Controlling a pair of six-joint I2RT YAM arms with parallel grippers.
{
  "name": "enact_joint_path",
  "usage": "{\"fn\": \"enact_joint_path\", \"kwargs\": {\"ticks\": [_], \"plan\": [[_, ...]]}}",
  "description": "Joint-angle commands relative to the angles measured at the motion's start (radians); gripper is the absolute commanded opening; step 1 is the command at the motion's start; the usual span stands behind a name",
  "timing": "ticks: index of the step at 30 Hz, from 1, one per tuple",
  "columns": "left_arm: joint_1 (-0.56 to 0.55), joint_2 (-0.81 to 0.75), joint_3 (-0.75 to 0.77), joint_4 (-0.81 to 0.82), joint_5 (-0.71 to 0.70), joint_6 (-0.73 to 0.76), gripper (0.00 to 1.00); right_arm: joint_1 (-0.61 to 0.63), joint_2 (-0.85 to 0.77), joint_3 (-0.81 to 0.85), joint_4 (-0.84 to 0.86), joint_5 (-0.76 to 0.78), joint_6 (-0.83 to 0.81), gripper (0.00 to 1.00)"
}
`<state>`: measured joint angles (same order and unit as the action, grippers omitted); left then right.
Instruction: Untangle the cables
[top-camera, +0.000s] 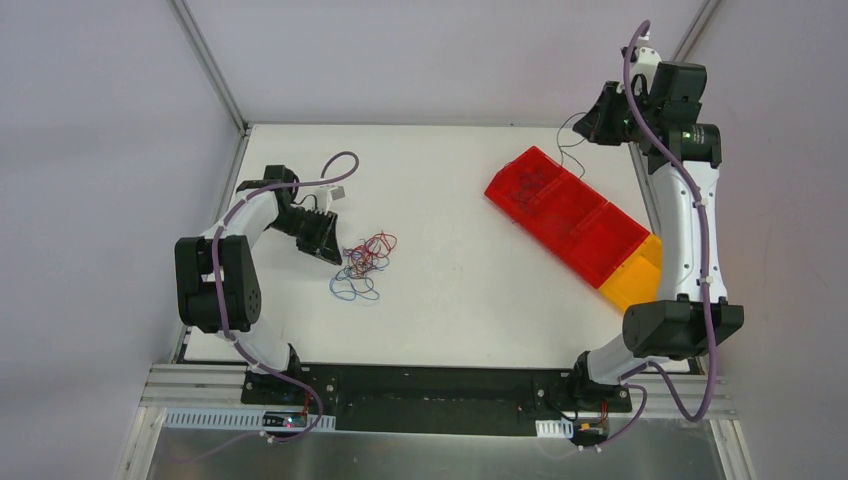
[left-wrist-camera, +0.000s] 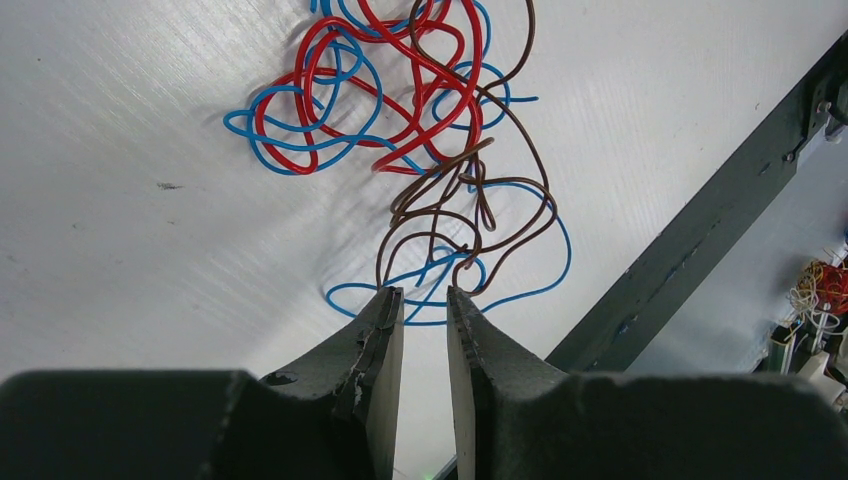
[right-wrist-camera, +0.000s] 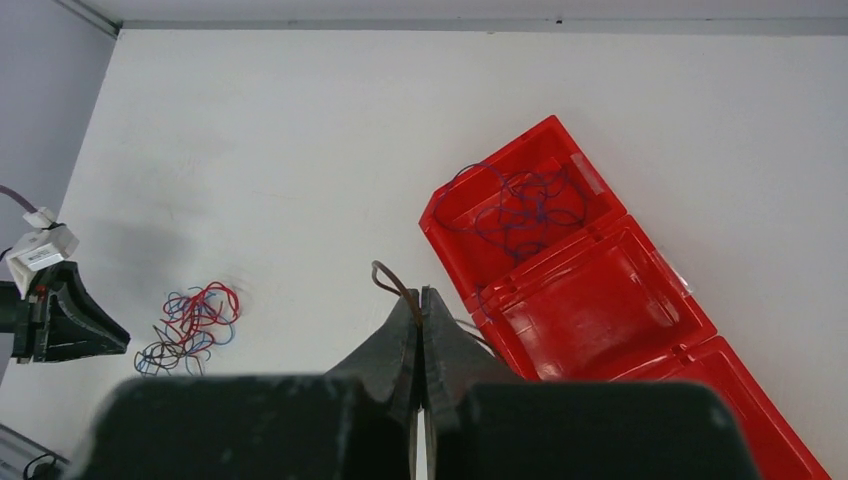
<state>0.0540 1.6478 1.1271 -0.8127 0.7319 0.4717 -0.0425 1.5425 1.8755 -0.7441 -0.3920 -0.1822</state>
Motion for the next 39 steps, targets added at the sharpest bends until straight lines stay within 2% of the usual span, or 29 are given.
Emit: {"fn": "enact_joint_path", "kwargs": {"ticks": [1, 14, 28, 32, 39], "plan": [[0.006, 0.015, 0.01, -0.022, 0.024, 0.002, 0.23, -0.009, 0.0, 0.056, 0.031, -0.084, 0.034, 0.0], [0.005, 0.052, 0.04, -0.023, 0.017, -0.011, 0.23, -0.014, 0.094, 0.184, 0.062, -0.152, 0.131, 0.0], [0.005, 0.05, 0.039, -0.024, -0.005, -0.016, 0.23, -0.154, 0.113, 0.011, 0.081, -0.16, 0.02, 0.0], [0.006, 0.049, 0.04, -0.025, -0.014, -0.018, 0.23, -0.219, 0.126, 0.006, 0.076, -0.18, 0.013, 0.0], [0.005, 0.05, 0.03, -0.026, -0.017, -0.021, 0.23, -0.259, 0.094, -0.019, 0.048, -0.211, -0.018, 0.0]]}}
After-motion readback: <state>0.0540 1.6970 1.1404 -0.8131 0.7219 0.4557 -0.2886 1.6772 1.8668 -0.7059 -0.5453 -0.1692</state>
